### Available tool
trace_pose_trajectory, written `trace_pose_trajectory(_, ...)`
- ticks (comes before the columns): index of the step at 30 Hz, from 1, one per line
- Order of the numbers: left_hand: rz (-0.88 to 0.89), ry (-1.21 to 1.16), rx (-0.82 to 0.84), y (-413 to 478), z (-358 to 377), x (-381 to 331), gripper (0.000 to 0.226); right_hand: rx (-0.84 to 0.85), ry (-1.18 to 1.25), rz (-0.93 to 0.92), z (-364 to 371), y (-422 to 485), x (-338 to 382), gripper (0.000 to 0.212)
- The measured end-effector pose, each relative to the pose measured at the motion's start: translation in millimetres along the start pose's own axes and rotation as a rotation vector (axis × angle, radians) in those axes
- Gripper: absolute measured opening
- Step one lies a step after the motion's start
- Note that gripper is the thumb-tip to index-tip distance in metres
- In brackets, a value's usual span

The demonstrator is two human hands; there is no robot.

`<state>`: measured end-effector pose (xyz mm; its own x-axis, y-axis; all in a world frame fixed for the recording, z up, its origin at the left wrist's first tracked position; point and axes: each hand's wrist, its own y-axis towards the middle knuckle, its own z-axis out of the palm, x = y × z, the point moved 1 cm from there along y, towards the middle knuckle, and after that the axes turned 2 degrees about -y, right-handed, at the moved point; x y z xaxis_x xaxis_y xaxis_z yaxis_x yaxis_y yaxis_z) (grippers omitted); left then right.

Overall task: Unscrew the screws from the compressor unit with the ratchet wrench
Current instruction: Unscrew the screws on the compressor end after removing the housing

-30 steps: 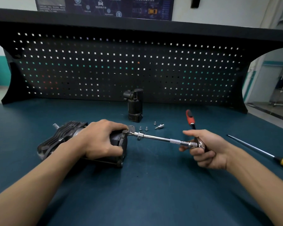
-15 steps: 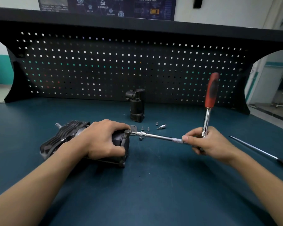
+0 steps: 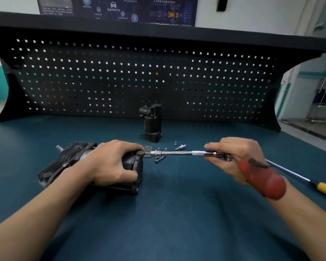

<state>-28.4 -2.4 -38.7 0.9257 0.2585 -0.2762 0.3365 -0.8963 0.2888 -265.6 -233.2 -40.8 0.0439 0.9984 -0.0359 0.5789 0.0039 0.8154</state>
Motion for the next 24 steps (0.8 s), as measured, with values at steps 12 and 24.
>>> trace_pose_trajectory(12, 0.007, 0.008, -0.006, 4, 2, 1, 0.048, 0.331, 0.299, 0.437, 10, -8, 0, 0.007)
trace_pose_trajectory(24, 0.011, 0.028, -0.007, 3, 2, 3, 0.050, 0.709, 1.158, 1.361, 18, -5, -3, 0.072)
